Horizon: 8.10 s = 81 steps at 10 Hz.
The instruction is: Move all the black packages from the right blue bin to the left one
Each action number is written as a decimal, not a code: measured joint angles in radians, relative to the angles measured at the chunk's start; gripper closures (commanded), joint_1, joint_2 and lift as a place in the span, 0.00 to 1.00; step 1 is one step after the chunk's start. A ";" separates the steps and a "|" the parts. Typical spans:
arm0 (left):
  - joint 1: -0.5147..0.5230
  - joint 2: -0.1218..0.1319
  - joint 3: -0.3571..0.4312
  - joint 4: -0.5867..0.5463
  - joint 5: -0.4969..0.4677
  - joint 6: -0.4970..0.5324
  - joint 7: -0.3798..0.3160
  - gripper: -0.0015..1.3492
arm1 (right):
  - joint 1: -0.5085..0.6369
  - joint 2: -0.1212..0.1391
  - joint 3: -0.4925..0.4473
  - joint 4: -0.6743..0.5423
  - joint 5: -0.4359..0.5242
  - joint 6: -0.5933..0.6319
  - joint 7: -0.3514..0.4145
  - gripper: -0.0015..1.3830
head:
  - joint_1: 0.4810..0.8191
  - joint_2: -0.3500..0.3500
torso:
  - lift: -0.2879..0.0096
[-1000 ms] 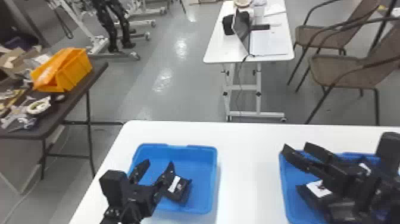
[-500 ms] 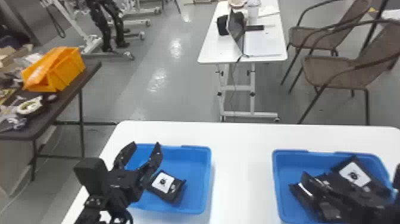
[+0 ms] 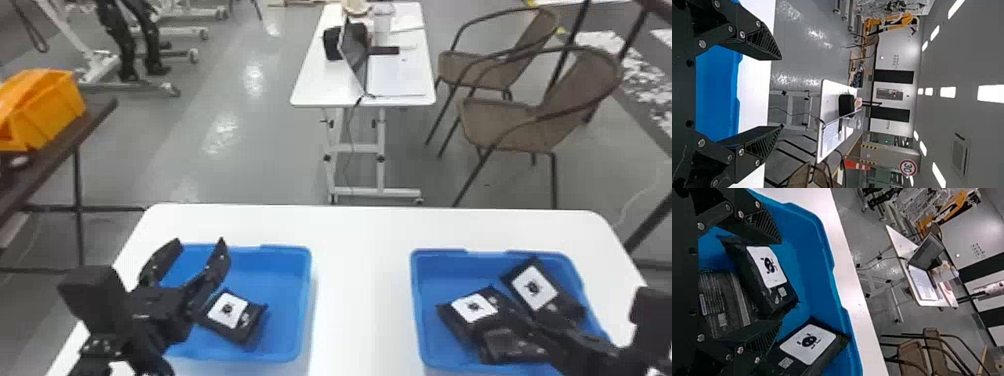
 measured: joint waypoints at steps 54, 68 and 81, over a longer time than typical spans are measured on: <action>-0.062 0.079 -0.032 0.103 -0.055 0.037 -0.008 0.39 | -0.397 -0.086 0.314 0.216 -0.216 -0.038 0.236 0.12 | 0.63 0.87 | 0.82; -0.115 -0.002 0.159 0.096 -0.286 0.063 -0.336 0.17 | 0.000 0.000 -0.106 -0.061 0.383 -0.153 0.101 0.12 | 0.63 0.47 | 0.82; -0.111 -0.002 0.163 0.135 -0.205 0.055 -0.334 0.15 | -0.266 -0.025 -0.047 0.403 0.453 -0.294 0.073 0.12 | 0.63 0.51 | 0.82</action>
